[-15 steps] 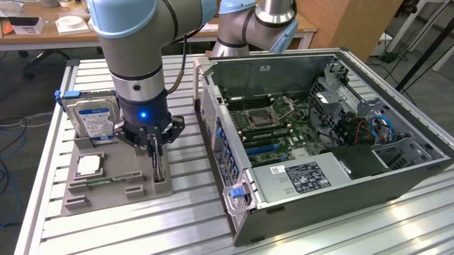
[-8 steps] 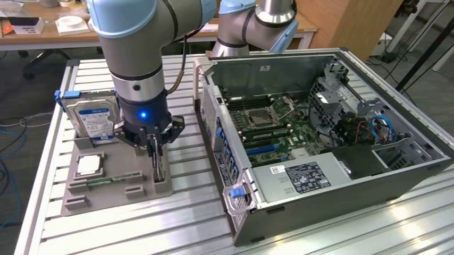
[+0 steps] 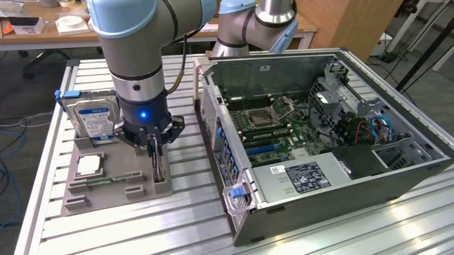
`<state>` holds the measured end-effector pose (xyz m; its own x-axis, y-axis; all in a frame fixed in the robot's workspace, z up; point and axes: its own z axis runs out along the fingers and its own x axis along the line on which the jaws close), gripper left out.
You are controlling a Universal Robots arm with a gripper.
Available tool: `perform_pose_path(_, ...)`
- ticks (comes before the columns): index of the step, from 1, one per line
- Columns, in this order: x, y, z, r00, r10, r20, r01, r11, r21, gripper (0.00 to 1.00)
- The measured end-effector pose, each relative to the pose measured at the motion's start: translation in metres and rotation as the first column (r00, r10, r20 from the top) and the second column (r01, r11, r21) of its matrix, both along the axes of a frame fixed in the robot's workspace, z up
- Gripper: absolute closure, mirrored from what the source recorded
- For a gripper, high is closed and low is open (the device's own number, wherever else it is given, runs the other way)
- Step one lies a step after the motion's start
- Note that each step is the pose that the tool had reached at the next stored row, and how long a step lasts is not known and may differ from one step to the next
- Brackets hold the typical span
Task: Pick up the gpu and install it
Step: 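Pick up the gpu and move the gpu toward the slot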
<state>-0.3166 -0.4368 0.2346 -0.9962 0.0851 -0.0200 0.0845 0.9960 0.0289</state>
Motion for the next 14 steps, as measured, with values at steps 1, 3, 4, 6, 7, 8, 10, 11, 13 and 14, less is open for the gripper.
perform_pose_path(1,0.0,0.0,0.0,1.0,0.0,0.0,0.0,1.0,0.0,0.74)
perform_pose_path(3,0.0,0.0,0.0,1.0,0.0,0.0,0.0,1.0,0.0,0.74)
perform_pose_path(4,0.0,0.0,0.0,1.0,0.0,0.0,0.0,1.0,0.0,0.74)
perform_pose_path(6,-0.0001,0.0,0.0,1.0,0.0,0.0,0.0,1.0,0.0,0.74)
perform_pose_path(7,-0.0002,0.0,0.0,1.0,0.0,0.0,0.0,1.0,0.0,0.74)
perform_pose_path(8,-0.0002,0.0,0.0,1.0,0.0,0.0,0.0,1.0,0.0,0.74)
perform_pose_path(10,-0.0002,0.0,0.0,1.0,0.0,0.0,0.0,1.0,0.0,0.74)
perform_pose_path(11,-0.0003,0.0,0.0,1.0,0.0,0.0001,0.0,1.0,0.0001,0.74)
perform_pose_path(13,-0.0003,0.0,0.0006,1.0,0.0,0.0,0.0,1.0,0.0,0.74)
perform_pose_path(14,-0.0003,0.0,0.0012,1.0,0.0,-0.0002,0.0,1.0,-0.0001,0.74)
